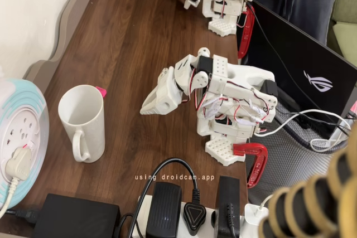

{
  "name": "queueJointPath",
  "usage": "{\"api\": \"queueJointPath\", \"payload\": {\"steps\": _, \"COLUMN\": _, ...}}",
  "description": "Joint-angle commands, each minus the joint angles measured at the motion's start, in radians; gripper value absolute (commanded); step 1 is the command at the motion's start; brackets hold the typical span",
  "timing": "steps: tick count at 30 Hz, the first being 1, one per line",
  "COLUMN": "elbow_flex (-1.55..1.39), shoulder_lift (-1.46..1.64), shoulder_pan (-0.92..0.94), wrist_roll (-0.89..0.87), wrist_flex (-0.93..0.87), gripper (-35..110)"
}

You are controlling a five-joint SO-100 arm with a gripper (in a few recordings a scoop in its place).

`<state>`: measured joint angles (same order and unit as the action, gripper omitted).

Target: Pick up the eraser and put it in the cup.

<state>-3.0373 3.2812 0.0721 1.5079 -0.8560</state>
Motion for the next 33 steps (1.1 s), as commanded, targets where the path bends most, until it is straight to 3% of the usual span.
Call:
{"api": "queueJointPath", "payload": {"steps": 1, "elbow_flex": 0.003, "shoulder_lift": -0.048, "shoulder_pan": 0.040, "wrist_roll": 0.377, "wrist_flex": 0.086, "gripper": 0}}
{"api": "queueJointPath", "payload": {"steps": 4, "elbow_flex": 0.041, "shoulder_lift": -0.195, "shoulder_pan": 0.084, "wrist_roll": 0.463, "wrist_flex": 0.241, "gripper": 0}}
{"api": "queueJointPath", "payload": {"steps": 6, "elbow_flex": 0.149, "shoulder_lift": -0.407, "shoulder_pan": 0.110, "wrist_roll": 0.377, "wrist_flex": 0.494, "gripper": 0}}
{"api": "queueJointPath", "payload": {"steps": 8, "elbow_flex": 0.322, "shoulder_lift": -0.660, "shoulder_pan": 0.121, "wrist_roll": 0.359, "wrist_flex": 0.534, "gripper": 0}}
{"api": "queueJointPath", "payload": {"steps": 11, "elbow_flex": 0.566, "shoulder_lift": -1.019, "shoulder_pan": 0.163, "wrist_roll": 0.181, "wrist_flex": 0.663, "gripper": 0}}
{"api": "queueJointPath", "payload": {"steps": 16, "elbow_flex": 0.861, "shoulder_lift": -1.434, "shoulder_pan": 0.236, "wrist_roll": 0.037, "wrist_flex": 0.660, "gripper": 4}}
{"api": "queueJointPath", "payload": {"steps": 20, "elbow_flex": 1.072, "shoulder_lift": -1.667, "shoulder_pan": 0.238, "wrist_roll": -0.040, "wrist_flex": 0.551, "gripper": 8}}
{"api": "queueJointPath", "payload": {"steps": 24, "elbow_flex": 1.184, "shoulder_lift": -1.790, "shoulder_pan": 0.207, "wrist_roll": -0.034, "wrist_flex": 0.403, "gripper": 11}}
{"api": "queueJointPath", "payload": {"steps": 33, "elbow_flex": 1.302, "shoulder_lift": -1.913, "shoulder_pan": 0.147, "wrist_roll": 0.000, "wrist_flex": 0.319, "gripper": 14}}
